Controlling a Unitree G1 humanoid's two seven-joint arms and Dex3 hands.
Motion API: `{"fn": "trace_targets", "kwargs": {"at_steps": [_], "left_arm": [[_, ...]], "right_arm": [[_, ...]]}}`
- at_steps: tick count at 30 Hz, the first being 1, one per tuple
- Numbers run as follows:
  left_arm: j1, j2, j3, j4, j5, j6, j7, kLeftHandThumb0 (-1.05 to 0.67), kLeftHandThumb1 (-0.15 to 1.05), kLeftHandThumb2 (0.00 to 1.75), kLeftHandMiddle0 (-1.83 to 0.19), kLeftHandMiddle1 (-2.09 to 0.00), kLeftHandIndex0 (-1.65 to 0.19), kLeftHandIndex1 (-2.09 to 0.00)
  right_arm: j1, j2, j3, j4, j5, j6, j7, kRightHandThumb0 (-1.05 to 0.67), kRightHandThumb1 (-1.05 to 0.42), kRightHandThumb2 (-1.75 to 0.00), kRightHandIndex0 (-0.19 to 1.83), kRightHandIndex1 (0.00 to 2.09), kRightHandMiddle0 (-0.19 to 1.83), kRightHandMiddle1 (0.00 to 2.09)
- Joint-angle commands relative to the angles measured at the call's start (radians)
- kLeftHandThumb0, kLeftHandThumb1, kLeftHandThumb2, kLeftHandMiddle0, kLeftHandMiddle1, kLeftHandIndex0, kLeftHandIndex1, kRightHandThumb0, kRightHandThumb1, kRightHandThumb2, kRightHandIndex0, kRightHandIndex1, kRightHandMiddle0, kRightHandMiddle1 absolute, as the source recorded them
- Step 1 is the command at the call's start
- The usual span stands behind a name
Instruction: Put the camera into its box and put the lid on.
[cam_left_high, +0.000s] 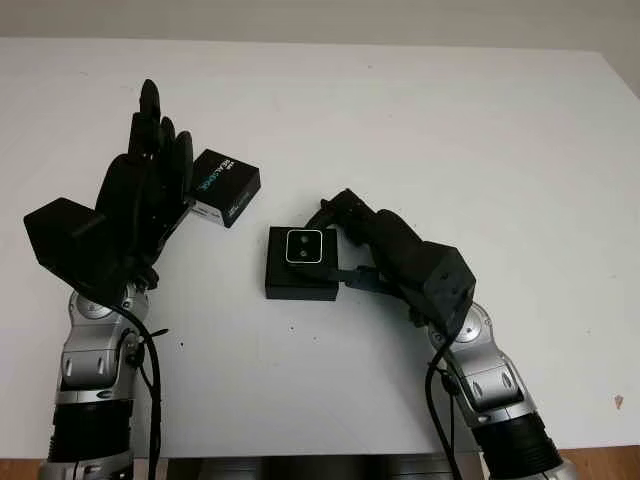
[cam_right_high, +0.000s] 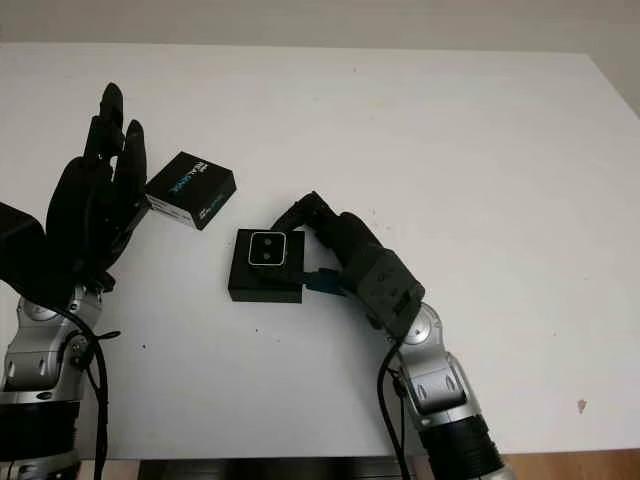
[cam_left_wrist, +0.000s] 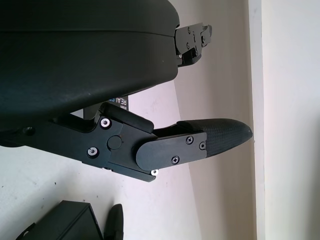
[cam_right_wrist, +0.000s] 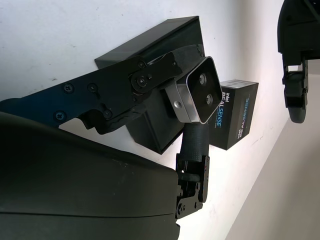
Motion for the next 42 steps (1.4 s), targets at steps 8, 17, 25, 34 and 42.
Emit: {"fn": "trace_targets", "kwargs": {"at_steps": [8,17,25,34,42], "left_arm": [[0.010,0.000,0.001,-0.013,-0.002,-0.006,0.003,-0.70,1.05,0.58,0.19,0.00,0.19,0.00],[0.008,0.000,0.002,-0.012,0.001,-0.007,0.005,-0.70,1.05,0.58,0.19,0.00,0.19,0.00],[0.010,0.002,0.003,-0.015,0.004,-0.009,0.008,-0.70,1.05,0.58,0.19,0.00,0.19,0.00],[0.013,0.007,0.004,-0.015,0.003,-0.011,0.004,-0.71,1.05,0.59,0.19,0.00,0.19,0.00],[0.013,0.007,0.002,-0.021,0.005,-0.003,0.007,-0.71,1.05,0.59,0.19,0.00,0.19,0.00]], "right_arm": [[-0.012,0.010,0.003,0.025,0.004,-0.002,0.009,-0.42,-1.04,-0.05,0.15,0.04,0.18,1.90],[-0.014,0.014,0.002,0.036,0.015,-0.002,0.021,-0.41,-1.04,-0.05,0.14,0.04,0.17,1.91],[-0.020,0.007,0.005,0.065,0.014,-0.023,0.038,-0.43,-1.05,-0.06,0.13,0.04,0.18,1.90],[-0.027,-0.006,0.002,0.073,0.001,-0.012,0.046,-0.43,-1.04,-0.05,0.14,0.04,0.21,1.88],[-0.031,-0.005,-0.002,0.076,0.003,-0.002,0.046,-0.41,-1.04,-0.05,0.15,0.05,0.21,1.90]]}}
